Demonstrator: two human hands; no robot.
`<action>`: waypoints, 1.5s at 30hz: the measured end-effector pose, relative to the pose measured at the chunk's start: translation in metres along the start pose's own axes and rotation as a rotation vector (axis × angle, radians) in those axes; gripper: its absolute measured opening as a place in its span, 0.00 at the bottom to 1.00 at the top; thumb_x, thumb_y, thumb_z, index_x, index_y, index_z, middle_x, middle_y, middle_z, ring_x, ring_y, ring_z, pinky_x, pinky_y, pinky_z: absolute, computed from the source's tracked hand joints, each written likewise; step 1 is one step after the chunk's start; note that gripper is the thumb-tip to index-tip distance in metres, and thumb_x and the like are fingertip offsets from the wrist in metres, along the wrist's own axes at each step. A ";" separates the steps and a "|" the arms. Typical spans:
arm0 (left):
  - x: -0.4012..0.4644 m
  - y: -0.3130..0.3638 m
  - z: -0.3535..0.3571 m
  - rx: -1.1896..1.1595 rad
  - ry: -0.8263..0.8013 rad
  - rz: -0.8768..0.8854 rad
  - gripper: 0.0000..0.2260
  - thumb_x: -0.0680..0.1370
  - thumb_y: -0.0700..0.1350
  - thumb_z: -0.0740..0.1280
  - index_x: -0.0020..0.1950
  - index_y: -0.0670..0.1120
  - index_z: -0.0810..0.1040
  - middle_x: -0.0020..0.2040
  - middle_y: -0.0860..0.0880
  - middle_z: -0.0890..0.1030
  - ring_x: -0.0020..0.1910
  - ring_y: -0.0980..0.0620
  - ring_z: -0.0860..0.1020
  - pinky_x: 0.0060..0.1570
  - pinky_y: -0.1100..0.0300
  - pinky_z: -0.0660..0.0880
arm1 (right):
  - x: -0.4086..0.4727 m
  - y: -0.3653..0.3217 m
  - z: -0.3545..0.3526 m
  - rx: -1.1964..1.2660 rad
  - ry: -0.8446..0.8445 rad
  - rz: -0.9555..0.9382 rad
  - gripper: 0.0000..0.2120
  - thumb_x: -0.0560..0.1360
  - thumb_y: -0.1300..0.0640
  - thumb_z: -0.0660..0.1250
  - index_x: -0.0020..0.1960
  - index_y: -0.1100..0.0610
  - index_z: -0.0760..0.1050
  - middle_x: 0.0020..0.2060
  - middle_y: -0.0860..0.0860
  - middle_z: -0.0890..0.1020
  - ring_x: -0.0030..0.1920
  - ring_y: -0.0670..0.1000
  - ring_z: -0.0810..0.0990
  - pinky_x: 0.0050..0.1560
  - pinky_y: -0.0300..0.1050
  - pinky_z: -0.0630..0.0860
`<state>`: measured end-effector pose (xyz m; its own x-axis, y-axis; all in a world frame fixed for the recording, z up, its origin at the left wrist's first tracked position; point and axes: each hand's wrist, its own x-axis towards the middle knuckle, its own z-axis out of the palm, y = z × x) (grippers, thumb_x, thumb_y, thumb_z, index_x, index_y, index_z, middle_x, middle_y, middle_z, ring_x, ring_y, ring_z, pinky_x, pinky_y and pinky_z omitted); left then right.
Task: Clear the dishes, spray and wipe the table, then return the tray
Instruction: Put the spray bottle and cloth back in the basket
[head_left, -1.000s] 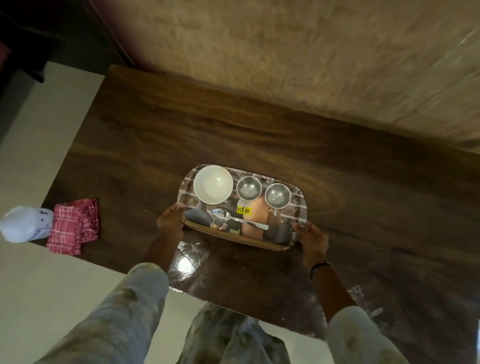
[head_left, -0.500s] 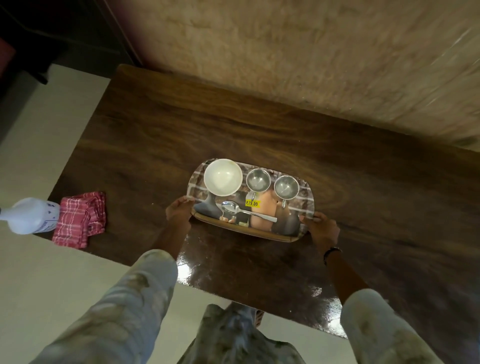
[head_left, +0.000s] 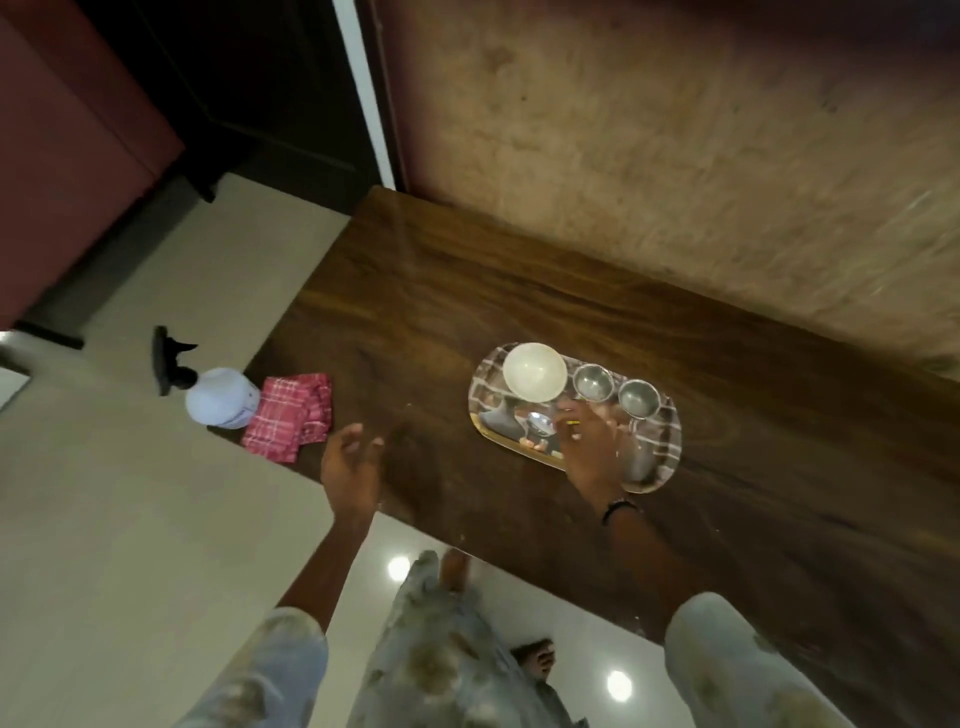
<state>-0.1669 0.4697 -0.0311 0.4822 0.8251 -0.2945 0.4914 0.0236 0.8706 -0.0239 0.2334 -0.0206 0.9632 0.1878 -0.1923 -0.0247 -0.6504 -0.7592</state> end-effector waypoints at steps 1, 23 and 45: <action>0.005 -0.004 -0.019 -0.013 0.056 0.014 0.15 0.74 0.38 0.69 0.59 0.42 0.74 0.57 0.43 0.78 0.56 0.44 0.77 0.54 0.56 0.72 | -0.003 -0.018 0.016 -0.003 -0.065 -0.037 0.09 0.79 0.57 0.61 0.51 0.59 0.79 0.50 0.54 0.83 0.50 0.56 0.81 0.51 0.49 0.76; 0.274 -0.042 -0.195 0.113 -0.420 0.175 0.51 0.61 0.61 0.76 0.74 0.49 0.51 0.76 0.51 0.59 0.72 0.49 0.66 0.65 0.58 0.70 | 0.049 -0.191 0.357 -0.583 -0.653 -0.155 0.45 0.70 0.38 0.69 0.76 0.54 0.51 0.74 0.55 0.61 0.73 0.57 0.61 0.73 0.56 0.58; 0.222 0.012 -0.144 0.311 -0.420 0.182 0.34 0.71 0.43 0.73 0.72 0.39 0.60 0.67 0.39 0.73 0.66 0.41 0.72 0.67 0.49 0.69 | 0.031 -0.164 0.276 -0.155 -0.652 0.198 0.20 0.72 0.50 0.71 0.62 0.55 0.73 0.58 0.55 0.80 0.57 0.55 0.79 0.62 0.52 0.75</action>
<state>-0.1581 0.7340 -0.0292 0.7961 0.5022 -0.3377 0.5334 -0.3187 0.7835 -0.0642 0.5493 -0.0734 0.5861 0.4269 -0.6887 -0.0977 -0.8065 -0.5831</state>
